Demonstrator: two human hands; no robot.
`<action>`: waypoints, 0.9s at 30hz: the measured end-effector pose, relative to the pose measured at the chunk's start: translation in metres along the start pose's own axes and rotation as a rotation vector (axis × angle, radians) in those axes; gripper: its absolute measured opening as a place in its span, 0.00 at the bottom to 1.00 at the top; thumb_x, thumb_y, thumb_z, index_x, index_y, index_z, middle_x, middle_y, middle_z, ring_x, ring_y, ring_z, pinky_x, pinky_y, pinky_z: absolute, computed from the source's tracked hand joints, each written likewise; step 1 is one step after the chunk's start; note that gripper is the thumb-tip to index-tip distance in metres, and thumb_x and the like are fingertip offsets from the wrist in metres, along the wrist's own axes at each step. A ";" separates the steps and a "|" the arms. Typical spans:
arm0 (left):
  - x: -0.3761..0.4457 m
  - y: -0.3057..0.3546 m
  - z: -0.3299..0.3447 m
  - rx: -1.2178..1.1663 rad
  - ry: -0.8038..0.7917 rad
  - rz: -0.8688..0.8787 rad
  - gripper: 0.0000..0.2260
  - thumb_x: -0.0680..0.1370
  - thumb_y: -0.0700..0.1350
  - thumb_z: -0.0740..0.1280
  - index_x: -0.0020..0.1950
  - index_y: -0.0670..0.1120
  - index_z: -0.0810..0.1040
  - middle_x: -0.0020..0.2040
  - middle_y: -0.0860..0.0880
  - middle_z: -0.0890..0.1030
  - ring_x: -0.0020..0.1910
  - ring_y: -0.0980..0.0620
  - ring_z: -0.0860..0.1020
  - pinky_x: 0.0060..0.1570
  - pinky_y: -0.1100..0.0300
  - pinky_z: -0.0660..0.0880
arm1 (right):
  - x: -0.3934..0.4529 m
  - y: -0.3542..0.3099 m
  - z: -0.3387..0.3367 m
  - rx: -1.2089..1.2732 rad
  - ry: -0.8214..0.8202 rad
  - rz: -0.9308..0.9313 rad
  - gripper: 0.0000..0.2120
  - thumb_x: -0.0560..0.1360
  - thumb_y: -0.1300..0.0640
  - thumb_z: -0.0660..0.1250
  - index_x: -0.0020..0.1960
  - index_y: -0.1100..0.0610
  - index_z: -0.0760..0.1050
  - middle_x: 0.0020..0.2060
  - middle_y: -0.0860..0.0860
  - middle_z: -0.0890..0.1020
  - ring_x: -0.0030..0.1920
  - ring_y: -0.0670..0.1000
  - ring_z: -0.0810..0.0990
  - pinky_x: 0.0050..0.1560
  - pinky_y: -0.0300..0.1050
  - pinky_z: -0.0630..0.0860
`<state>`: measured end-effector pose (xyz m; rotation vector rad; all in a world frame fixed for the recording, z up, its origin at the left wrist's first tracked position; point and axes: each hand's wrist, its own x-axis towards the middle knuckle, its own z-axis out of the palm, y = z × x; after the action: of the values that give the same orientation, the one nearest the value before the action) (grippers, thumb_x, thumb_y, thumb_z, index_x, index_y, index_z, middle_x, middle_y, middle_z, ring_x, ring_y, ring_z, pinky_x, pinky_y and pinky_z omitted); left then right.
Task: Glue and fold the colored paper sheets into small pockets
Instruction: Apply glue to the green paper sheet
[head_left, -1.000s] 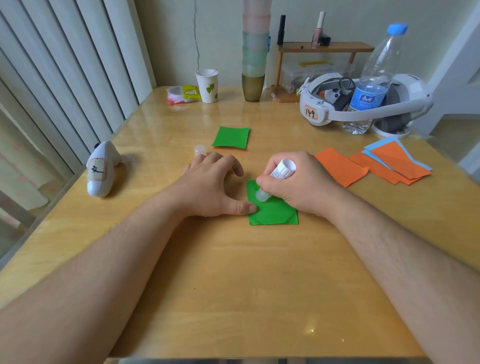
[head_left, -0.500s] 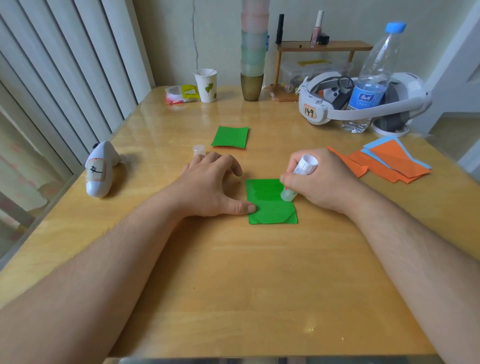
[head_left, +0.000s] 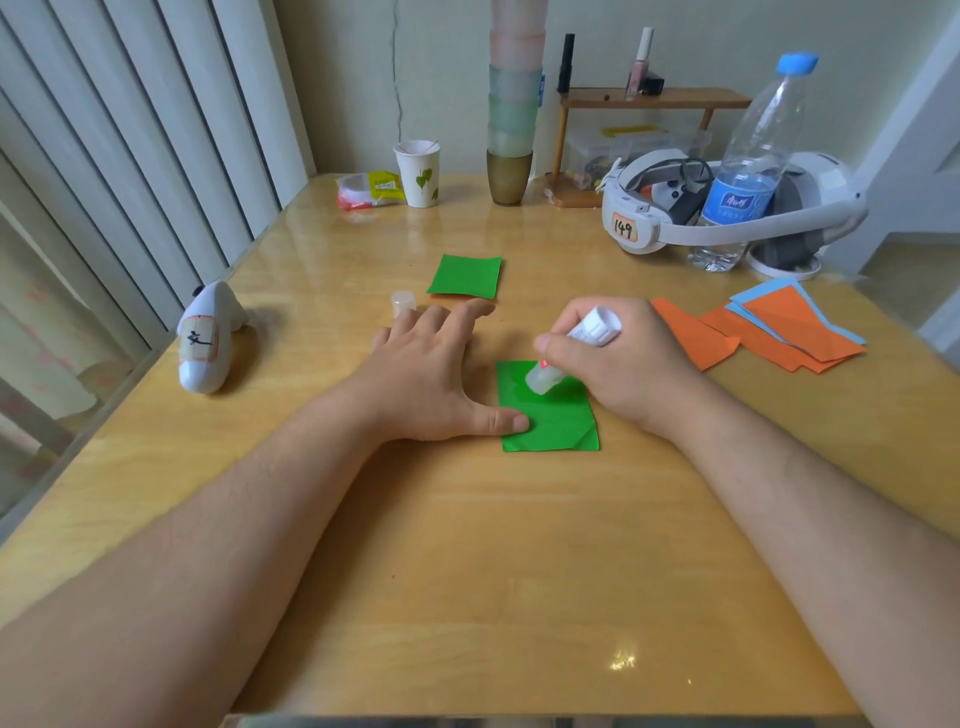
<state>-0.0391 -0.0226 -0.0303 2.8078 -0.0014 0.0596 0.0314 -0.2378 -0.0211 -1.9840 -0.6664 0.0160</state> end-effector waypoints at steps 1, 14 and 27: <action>0.000 0.000 0.000 0.001 -0.002 -0.002 0.56 0.55 0.84 0.62 0.79 0.66 0.51 0.71 0.54 0.69 0.75 0.45 0.62 0.73 0.43 0.61 | 0.000 -0.001 0.003 -0.025 -0.025 -0.001 0.14 0.66 0.39 0.72 0.37 0.49 0.81 0.32 0.50 0.81 0.34 0.46 0.74 0.37 0.47 0.72; 0.001 -0.003 -0.002 0.047 -0.057 0.009 0.52 0.56 0.85 0.59 0.77 0.67 0.62 0.67 0.55 0.66 0.72 0.48 0.61 0.73 0.47 0.60 | -0.002 -0.004 -0.006 -0.130 -0.165 0.014 0.08 0.71 0.50 0.75 0.38 0.52 0.80 0.30 0.43 0.77 0.33 0.44 0.72 0.37 0.46 0.69; -0.001 -0.008 -0.006 -0.017 -0.085 0.068 0.41 0.57 0.83 0.65 0.67 0.69 0.69 0.64 0.60 0.65 0.71 0.51 0.60 0.71 0.48 0.60 | -0.004 0.009 -0.025 -0.163 -0.104 0.038 0.10 0.72 0.56 0.75 0.36 0.56 0.77 0.29 0.48 0.75 0.31 0.45 0.70 0.35 0.46 0.67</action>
<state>-0.0400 -0.0129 -0.0270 2.7902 -0.1175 -0.0438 0.0394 -0.2632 -0.0168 -2.1647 -0.7161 0.0914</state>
